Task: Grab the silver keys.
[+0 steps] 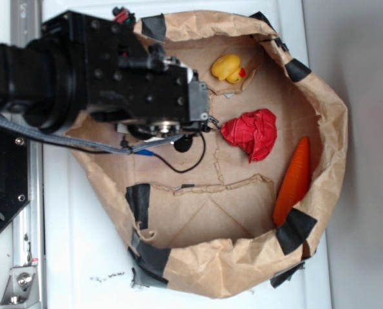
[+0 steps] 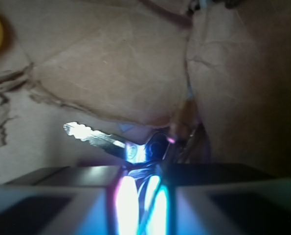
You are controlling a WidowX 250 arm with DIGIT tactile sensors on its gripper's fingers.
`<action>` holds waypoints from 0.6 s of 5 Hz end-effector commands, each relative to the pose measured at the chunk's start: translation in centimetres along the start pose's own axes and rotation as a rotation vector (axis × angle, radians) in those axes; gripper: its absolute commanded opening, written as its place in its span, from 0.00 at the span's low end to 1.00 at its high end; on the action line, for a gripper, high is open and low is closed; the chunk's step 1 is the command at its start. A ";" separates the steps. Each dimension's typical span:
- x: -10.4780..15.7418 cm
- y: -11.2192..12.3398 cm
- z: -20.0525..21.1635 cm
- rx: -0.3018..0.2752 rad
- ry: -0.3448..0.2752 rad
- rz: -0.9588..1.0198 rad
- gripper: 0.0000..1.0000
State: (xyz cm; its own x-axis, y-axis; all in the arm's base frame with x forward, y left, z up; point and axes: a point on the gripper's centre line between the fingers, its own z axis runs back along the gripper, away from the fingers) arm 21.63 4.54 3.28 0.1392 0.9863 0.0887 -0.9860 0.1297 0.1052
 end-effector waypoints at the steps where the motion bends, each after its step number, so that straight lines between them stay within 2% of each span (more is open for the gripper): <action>1: 2.1 -0.1 2.0 -0.090 -0.001 0.035 0.00; 3: 2.1 -0.6 2.1 -0.080 -0.007 0.018 0.00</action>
State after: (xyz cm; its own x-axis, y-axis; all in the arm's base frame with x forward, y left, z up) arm 23.31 4.46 4.64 0.1537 0.9851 0.0768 -0.9861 0.1479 0.0757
